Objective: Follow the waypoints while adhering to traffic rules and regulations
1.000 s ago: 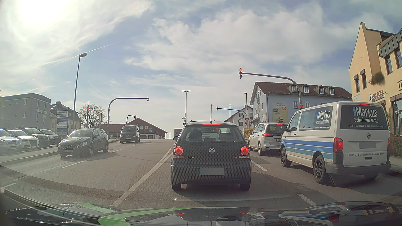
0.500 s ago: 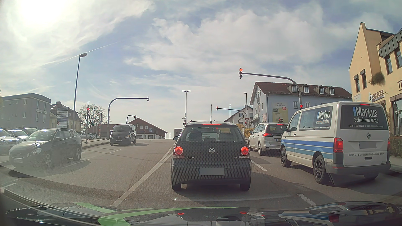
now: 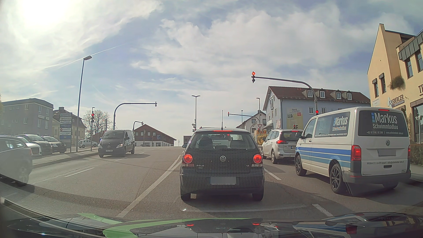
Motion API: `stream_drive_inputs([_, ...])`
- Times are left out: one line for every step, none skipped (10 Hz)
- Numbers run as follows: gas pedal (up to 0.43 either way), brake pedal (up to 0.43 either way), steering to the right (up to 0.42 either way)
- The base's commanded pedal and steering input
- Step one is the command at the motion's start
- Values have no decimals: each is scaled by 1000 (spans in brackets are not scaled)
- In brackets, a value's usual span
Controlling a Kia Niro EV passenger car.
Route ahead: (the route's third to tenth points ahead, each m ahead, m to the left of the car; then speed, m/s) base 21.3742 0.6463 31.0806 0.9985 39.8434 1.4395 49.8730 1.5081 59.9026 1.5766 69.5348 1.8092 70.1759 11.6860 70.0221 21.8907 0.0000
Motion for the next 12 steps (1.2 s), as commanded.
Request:
stream_drive_inputs([0,341,-32])
stream_drive_inputs([0,341,-32])
stream_drive_inputs([0,341,-32])
stream_drive_inputs([0,341,-32])
stream_drive_inputs([0,341,-32])
stream_drive_inputs([0,341,-32])
stream_drive_inputs([0,341,-32])
stream_drive_inputs([0,341,-32])
stream_drive_inputs([0,341,-32])
stream_drive_inputs([0,341,-32])
stream_drive_inputs([0,341,-32])
stream_drive_inputs([0,341,-32])
